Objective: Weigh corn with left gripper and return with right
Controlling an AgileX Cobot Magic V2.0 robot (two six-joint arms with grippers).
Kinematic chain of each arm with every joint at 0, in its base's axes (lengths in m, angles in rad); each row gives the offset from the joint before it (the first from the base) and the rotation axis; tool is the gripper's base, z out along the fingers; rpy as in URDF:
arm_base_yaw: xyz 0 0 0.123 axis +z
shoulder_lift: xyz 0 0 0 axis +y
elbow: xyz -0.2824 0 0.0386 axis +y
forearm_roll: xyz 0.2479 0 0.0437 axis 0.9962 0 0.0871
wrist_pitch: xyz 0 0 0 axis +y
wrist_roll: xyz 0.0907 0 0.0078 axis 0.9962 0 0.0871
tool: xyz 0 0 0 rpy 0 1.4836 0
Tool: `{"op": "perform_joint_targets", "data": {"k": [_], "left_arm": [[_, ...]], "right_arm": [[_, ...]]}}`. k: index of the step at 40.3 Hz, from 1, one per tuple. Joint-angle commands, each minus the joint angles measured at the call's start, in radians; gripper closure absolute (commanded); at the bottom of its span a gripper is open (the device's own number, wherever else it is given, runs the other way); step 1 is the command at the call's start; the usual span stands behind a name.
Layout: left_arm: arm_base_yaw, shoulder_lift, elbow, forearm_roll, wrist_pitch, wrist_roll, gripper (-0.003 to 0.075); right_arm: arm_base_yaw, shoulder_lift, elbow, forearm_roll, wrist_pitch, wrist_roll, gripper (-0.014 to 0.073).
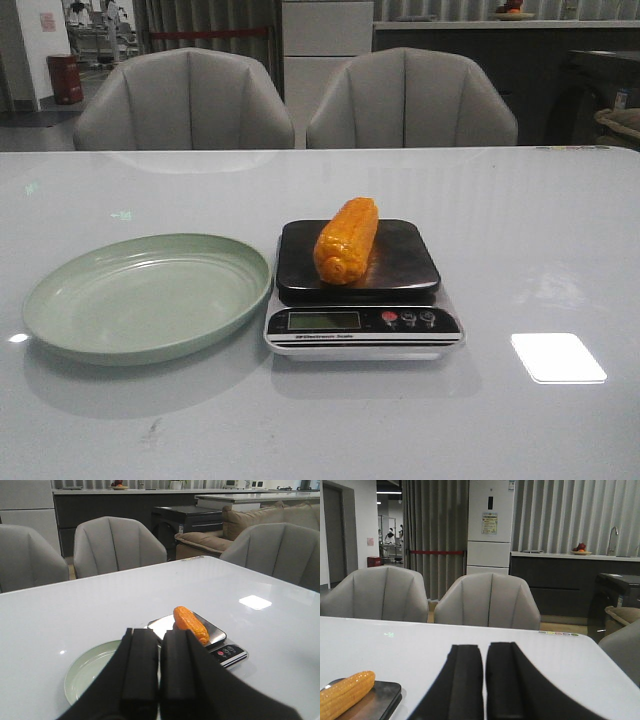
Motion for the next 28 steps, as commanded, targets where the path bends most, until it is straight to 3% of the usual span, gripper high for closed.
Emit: {"op": "perform_joint_targets", "data": {"k": [1, 14, 28], "left_arm": [[-0.005, 0.012, -0.026, 0.003, -0.093, -0.005, 0.0588], [-0.005, 0.012, -0.026, 0.003, -0.1, -0.005, 0.0588], [-0.005, 0.012, -0.026, 0.003, -0.102, -0.005, 0.0588]], "right_arm": [[0.001, 0.085, -0.137, -0.005, 0.01, 0.004, 0.0395], [0.001, 0.367, -0.411, -0.003, 0.403, 0.004, 0.0395], [0.002, 0.415, -0.424, 0.009, 0.425, 0.012, 0.0395]]}}
